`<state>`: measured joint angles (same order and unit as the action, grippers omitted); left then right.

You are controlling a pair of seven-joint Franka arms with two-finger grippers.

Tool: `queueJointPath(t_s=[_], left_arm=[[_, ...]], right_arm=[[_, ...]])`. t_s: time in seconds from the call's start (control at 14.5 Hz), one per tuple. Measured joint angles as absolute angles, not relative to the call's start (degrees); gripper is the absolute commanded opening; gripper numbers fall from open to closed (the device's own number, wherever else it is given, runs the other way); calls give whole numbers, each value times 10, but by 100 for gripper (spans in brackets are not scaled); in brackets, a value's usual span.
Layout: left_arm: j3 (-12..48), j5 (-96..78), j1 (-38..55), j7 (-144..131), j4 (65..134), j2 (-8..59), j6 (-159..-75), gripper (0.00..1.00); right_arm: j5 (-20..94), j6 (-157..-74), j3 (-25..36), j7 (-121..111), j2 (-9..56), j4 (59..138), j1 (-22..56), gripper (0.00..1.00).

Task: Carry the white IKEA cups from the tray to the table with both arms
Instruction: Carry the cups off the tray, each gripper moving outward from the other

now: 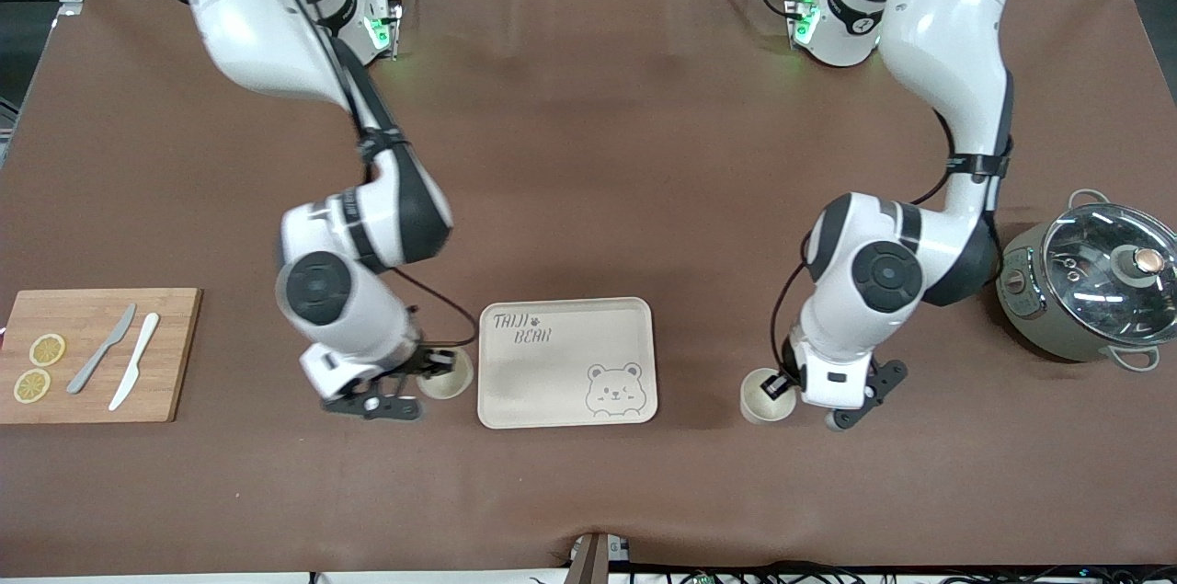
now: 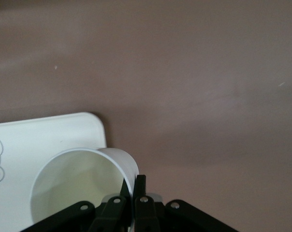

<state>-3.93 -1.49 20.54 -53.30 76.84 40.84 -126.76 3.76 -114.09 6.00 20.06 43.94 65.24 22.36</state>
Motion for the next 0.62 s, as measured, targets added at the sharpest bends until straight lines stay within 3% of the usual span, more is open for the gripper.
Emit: queueJointPath(t_s=[0.35,0.62], left_arm=[[-39,-15,163,-419,769,404,-1217,0],[-39,-15,117,-317,769,400,-1190,0]], right_arm=[[95,-1091,60,-20,408,652,109,0],[99,-1089,59,-108,408,665,67,0]])
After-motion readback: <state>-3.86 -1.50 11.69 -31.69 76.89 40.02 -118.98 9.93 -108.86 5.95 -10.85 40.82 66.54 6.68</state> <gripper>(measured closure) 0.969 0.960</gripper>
